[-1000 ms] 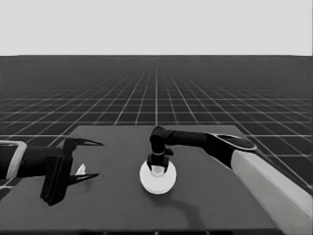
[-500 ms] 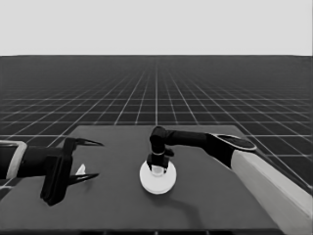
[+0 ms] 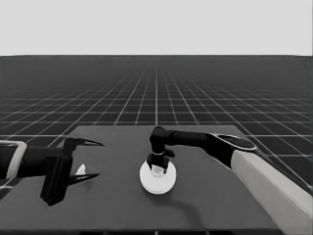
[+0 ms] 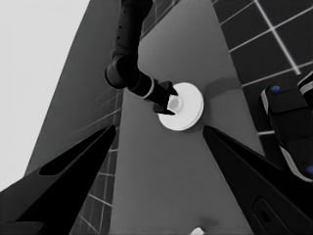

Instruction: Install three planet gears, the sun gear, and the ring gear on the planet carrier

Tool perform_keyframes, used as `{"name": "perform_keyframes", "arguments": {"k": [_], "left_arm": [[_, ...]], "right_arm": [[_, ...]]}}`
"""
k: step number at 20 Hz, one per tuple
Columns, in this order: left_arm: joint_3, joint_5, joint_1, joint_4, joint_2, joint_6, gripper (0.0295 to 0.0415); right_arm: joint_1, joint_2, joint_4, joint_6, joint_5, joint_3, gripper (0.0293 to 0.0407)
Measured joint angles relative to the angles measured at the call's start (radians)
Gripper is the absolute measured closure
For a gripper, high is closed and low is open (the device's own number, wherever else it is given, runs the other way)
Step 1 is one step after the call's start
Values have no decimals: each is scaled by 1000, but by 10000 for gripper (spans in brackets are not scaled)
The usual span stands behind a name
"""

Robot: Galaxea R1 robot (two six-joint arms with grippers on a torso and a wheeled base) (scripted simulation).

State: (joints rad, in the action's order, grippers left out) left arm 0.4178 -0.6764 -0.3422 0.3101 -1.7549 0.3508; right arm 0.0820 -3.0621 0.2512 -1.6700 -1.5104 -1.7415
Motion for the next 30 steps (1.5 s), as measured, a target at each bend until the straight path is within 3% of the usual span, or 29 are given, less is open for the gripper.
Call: {"name": "perform_keyframes", "arguments": {"k": [20, 21, 22, 30], "left_arm": [[0, 0, 0, 0, 0, 0, 326], [0, 0, 0, 0, 0, 0, 326], [0, 0, 0, 0, 0, 0, 326], [0, 0, 0, 0, 0, 0, 326]], "right_arm": [[0, 0, 0, -175, 0, 0, 352], [0, 0, 0, -180, 0, 0, 327], [-1, 0, 0, -183, 0, 0, 319], [-1, 0, 0, -187, 0, 0, 315]]}}
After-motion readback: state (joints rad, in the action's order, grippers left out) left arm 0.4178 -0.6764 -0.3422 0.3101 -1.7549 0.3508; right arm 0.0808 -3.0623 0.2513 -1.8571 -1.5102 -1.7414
